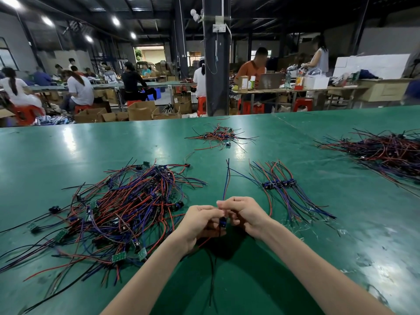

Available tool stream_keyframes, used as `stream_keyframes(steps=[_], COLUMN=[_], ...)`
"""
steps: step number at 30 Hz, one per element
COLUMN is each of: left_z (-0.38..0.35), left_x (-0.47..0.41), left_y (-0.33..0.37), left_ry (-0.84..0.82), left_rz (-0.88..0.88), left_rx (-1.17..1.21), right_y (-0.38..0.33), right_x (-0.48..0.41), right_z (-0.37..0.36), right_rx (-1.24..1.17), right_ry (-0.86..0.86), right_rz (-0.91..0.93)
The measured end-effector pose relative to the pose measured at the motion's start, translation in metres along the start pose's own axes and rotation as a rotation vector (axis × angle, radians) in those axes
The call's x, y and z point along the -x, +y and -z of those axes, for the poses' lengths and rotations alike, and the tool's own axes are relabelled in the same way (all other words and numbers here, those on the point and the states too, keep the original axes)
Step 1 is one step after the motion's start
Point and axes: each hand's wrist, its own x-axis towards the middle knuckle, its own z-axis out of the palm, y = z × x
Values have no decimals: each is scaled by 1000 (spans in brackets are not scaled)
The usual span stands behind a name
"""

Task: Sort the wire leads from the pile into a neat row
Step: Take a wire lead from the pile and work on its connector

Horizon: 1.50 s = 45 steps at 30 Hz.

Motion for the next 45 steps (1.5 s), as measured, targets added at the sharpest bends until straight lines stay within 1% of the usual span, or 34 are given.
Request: stream_keyframes(steps=[3,7,12,19,23,26,37,40,43,45], left_z=[-3,-10,-12,-12,-12,-12,-12,-12,-11,-9], left_x=[0,2,5,6,6,5,4,5,5,4], left_y=[0,1,2,3,4,2,1,2,2,4], left_ry=[8,-50,-136,-129,-138,-121,-108,-122,-162,-152], left_rz=[6,39,59,87,104,99,89,96,101,90], left_rx=[-10,24,3,-16,-19,-35,-67,-67,-46,-37], right_y=[-3,-10,-11,-5,-4,-5,-4,-7,-14,-21], right_x=[-4,-13,-20,-25,-25,-24,-23,-22,-19,-17], right_z=[3,17,39,43,45,47,47,48,47,47], right_rx=[-34,-74,22,206,278,343,372,318,103,-71], right_ry=[84,225,375,451,549,585,606,592,554,539], right_rz=[11,51,118,195,227,251,283,269,218,172])
